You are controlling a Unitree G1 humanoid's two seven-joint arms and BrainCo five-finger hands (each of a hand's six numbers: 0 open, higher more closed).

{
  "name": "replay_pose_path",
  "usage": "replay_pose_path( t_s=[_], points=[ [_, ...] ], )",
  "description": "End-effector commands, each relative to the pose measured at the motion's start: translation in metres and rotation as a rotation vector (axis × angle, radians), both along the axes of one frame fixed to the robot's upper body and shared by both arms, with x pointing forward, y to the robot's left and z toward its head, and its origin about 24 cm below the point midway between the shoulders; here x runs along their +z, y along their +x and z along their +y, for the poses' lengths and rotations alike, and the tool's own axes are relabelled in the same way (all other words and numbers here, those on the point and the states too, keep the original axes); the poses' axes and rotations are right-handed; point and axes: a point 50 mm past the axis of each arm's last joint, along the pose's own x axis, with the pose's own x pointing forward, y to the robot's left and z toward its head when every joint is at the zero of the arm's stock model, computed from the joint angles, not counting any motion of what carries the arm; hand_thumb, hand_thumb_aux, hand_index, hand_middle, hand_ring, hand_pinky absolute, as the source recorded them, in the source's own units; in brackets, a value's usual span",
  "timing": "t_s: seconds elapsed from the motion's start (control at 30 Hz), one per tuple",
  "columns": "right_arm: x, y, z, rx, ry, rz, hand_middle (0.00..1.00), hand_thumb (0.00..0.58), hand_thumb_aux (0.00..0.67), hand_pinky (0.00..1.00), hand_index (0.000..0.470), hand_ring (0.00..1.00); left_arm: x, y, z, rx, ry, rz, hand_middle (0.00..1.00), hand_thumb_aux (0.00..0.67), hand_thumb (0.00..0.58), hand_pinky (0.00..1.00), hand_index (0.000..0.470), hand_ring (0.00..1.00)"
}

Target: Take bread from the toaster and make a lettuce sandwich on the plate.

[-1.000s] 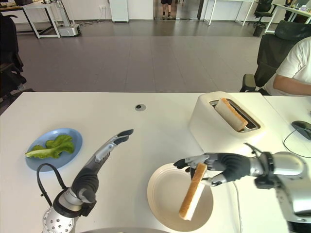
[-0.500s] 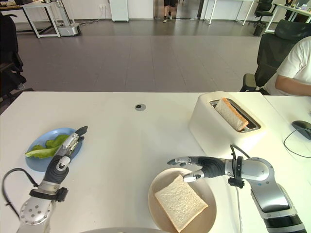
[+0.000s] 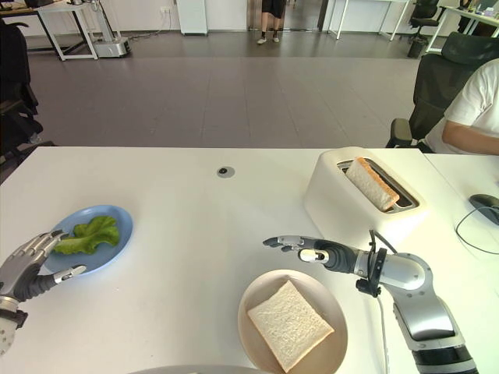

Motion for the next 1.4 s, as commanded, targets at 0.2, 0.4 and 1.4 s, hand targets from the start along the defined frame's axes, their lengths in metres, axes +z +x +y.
replay_pose_path(
  t_s=[0.2,0.4,1.4],
  points=[
    [-0.020,-0.007,0.009,-0.039,0.043,0.040,0.00,0.000,0.000,0.00,0.000,0.00,0.010,0.035,0.017,-0.005,0.015,0.038,0.00,0.105,0.168,0.00,0.074,0.00],
    [-0.025,-0.015,0.012,-0.083,0.064,0.038,0.00,0.000,0.000,0.00,0.000,0.00,-0.009,0.056,0.023,0.001,0.020,0.173,0.00,0.381,0.472,0.00,0.267,0.00],
    [-0.027,-0.015,0.017,-0.059,0.067,0.040,0.00,0.000,0.000,0.00,0.000,0.00,-0.020,0.059,0.025,-0.039,0.030,0.172,0.00,0.670,0.580,0.00,0.470,0.00]
  ],
)
